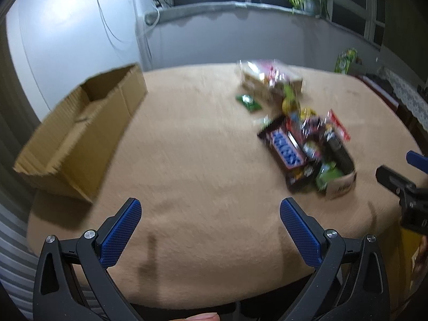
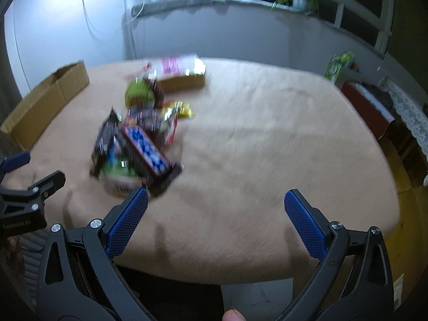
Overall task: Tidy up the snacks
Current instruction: 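Move both tools toward the snack pile, then grasp the Snickers bar with the left tool while the right tool grasps the blue-labelled chocolate bar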
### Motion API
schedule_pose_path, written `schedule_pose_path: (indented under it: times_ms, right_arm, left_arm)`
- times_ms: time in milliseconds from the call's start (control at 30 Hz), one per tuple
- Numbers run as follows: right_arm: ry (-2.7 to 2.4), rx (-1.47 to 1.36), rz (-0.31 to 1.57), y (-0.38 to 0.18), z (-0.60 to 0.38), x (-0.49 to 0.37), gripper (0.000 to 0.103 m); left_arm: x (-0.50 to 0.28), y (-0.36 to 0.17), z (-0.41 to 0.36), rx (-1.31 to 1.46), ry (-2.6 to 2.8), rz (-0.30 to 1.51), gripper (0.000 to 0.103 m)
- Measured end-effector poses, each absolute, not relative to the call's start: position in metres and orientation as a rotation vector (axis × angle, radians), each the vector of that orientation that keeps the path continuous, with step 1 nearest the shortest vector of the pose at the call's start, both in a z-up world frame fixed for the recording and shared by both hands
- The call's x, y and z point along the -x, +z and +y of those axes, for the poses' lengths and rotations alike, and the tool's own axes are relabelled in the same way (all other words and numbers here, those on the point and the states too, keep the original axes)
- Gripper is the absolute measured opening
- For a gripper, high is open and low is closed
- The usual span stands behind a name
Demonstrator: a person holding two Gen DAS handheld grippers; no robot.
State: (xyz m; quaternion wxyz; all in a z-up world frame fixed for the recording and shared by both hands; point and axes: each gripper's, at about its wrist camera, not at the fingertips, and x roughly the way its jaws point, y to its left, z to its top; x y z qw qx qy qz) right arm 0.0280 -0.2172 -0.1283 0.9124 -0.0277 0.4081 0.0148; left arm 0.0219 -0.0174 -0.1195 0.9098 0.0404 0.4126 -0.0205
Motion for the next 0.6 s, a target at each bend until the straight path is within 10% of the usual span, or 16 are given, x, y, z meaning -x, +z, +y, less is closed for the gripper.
schedule_pose_path:
  times_ms: [600]
  right_arm:
    - [0.170,0.082,0.672,-0.155,-0.229,-0.023,0.103]
  left_arm:
    - [-0.021,-0.151,-0.005,0.003,-0.159,0.724,0.103]
